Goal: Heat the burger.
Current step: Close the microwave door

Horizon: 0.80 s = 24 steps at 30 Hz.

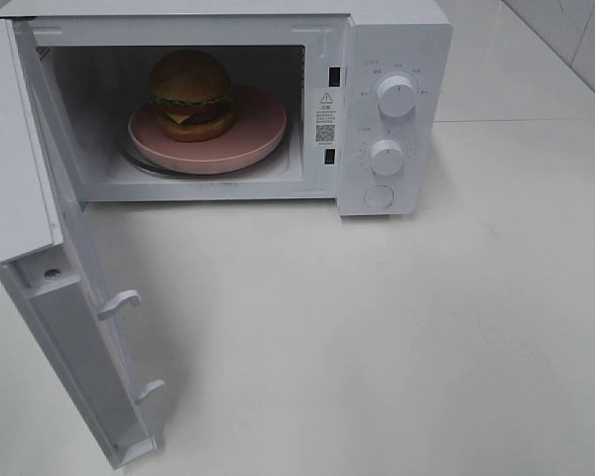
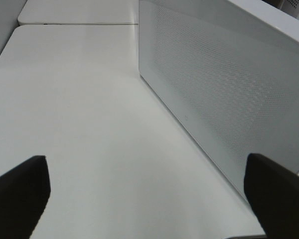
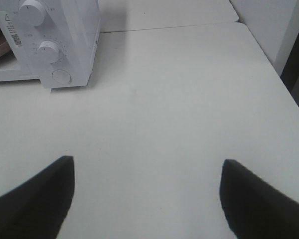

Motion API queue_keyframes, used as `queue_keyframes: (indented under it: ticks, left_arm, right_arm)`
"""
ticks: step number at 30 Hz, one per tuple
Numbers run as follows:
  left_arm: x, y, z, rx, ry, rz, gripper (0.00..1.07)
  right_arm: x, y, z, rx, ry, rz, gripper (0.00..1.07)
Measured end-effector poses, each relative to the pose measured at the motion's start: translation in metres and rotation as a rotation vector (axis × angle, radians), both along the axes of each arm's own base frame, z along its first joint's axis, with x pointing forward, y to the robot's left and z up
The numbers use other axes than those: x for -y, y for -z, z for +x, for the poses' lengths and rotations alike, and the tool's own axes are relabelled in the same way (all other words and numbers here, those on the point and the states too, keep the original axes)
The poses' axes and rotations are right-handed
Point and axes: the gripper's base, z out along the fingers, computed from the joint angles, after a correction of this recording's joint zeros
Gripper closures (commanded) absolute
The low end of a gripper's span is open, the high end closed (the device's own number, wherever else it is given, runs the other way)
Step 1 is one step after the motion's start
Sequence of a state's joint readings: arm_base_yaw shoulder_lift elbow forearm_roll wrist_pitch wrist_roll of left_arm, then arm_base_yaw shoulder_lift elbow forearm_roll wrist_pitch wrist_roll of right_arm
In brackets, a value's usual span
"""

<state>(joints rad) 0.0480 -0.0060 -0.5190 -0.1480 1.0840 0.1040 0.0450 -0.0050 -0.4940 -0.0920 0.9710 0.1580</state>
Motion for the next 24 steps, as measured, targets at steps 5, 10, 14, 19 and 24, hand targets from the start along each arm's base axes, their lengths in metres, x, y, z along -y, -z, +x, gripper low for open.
queue_keyframes:
  ticks: [5,10,14,19,24]
  left_arm:
    - [0.0,0.0,0.0,0.0,0.0,0.0,0.09]
    - [0.0,0.0,0.0,0.0,0.0,0.0,0.09]
    - [0.0,0.0,0.0,0.0,0.0,0.0,0.09]
    - [0.0,0.0,0.0,0.0,0.0,0.0,0.09]
    - [0.0,0.0,0.0,0.0,0.0,0.0,0.09]
  right_arm:
    - [0.0,0.0,0.0,0.0,0.0,0.0,0.31]
    - [0.0,0.0,0.0,0.0,0.0,0.0,0.31]
    - [0.0,0.0,0.0,0.0,0.0,0.0,0.31]
    - [0.0,0.0,0.0,0.0,0.0,0.0,0.31]
    - [0.0,0.0,0.0,0.0,0.0,0.0,0.31]
